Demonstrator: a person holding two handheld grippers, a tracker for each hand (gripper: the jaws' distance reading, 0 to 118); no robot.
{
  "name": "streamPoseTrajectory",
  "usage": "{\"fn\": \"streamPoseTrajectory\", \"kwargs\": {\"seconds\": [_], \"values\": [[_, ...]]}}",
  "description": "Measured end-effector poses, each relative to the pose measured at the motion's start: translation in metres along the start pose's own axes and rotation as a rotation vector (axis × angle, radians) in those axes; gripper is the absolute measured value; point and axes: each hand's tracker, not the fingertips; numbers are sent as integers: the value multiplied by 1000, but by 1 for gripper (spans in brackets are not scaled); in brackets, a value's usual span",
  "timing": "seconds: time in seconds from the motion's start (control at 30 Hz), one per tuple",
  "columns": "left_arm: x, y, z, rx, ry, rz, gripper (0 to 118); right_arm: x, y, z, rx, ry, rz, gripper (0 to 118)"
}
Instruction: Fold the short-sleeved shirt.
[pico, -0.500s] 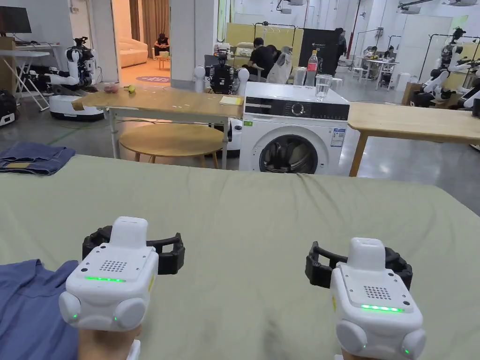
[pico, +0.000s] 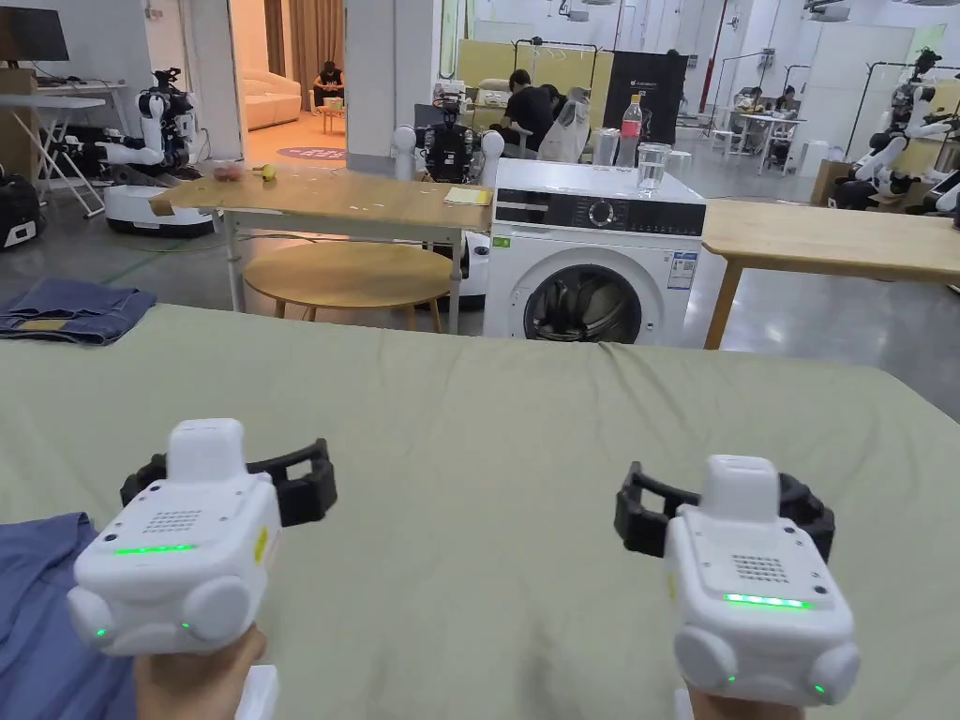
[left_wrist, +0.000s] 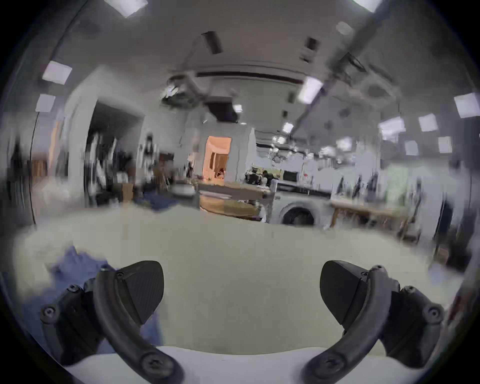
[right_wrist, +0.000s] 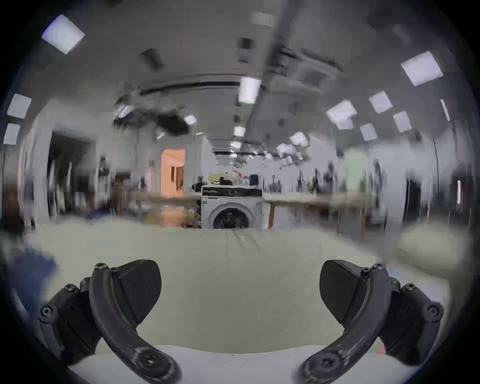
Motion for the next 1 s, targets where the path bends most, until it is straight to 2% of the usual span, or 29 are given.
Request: {"fn": "streamPoseTrajectory", "kwargs": {"seconds": [0.07,0.17,0.27,0.33,0.37,0.43,0.5,0.6,0.67,0.77,0.83,0.87,0.93,1.0], "values": [[24,-2,3,26,38,-361,118,-24,-1,-3,58,10,399,118],[54,-16,4,69,127,-875,117,-40,-11,-4,133,-18,745,118],[64,-34,1,131,152,-1214,117,-47,-23,-3,211,-42,981,118],[66,-37,0,130,134,-1267,117,-47,-24,5,255,-61,1074,118],[61,-36,0,121,124,-1247,117,-47,-24,6,256,-66,1083,118],[59,-30,-1,84,111,-1102,117,-48,-23,9,243,-63,1053,118],[51,-18,-1,33,95,-901,117,-42,-23,3,196,-53,906,118],[36,-4,0,-13,36,-538,117,-32,-13,0,82,-26,579,118],[26,1,0,-6,-2,-316,117,-21,-6,-3,-12,4,300,118],[16,1,2,23,-31,-72,117,-5,-6,-7,-90,7,-69,118],[12,2,4,42,-31,32,117,3,-8,-7,-112,-15,-232,118],[10,3,4,53,-36,55,117,3,-7,-5,-122,-30,-284,118],[11,6,8,59,-42,76,117,6,-8,-3,-118,-32,-310,113],[10,7,9,57,-37,110,117,2,-10,-1,-99,-28,-289,112]]}}
